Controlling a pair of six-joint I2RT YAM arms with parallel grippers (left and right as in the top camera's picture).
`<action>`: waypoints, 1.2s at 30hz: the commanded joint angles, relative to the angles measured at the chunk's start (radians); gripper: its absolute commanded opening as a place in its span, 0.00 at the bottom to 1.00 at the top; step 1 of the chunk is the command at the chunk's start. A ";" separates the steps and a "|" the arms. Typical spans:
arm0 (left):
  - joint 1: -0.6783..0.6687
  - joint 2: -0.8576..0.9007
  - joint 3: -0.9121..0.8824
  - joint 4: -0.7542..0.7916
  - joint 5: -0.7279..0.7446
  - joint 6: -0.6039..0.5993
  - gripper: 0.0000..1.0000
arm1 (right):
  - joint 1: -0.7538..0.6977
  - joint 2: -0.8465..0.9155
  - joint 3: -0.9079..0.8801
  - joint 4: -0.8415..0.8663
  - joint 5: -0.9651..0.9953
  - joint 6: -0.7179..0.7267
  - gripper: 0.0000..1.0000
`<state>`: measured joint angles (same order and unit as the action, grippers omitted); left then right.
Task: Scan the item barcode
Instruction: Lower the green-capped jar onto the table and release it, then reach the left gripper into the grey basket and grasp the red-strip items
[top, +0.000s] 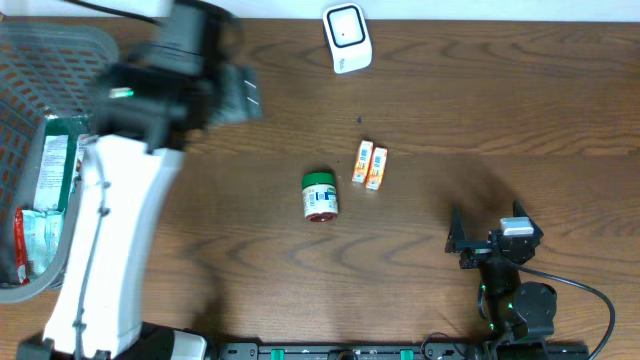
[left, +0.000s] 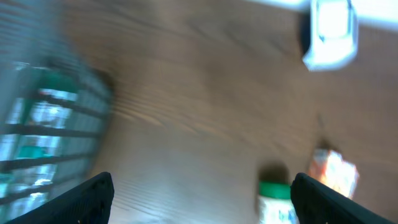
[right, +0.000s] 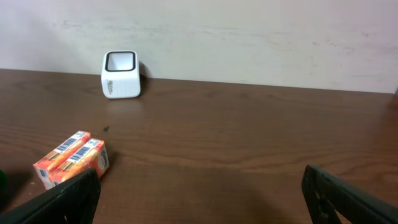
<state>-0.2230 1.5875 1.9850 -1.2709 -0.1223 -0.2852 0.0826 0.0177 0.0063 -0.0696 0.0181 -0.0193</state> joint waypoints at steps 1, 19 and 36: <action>0.184 -0.001 0.053 -0.005 -0.070 0.041 0.91 | 0.007 -0.003 -0.001 -0.003 -0.001 -0.012 0.99; 0.796 0.131 -0.016 -0.024 -0.074 0.093 0.95 | 0.007 -0.003 -0.001 -0.003 -0.001 -0.012 0.99; 0.908 0.239 -0.354 0.105 -0.131 0.303 0.99 | 0.007 -0.003 -0.001 -0.003 -0.001 -0.012 0.99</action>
<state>0.6834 1.8275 1.6741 -1.1912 -0.1947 -0.0456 0.0826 0.0177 0.0063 -0.0696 0.0181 -0.0193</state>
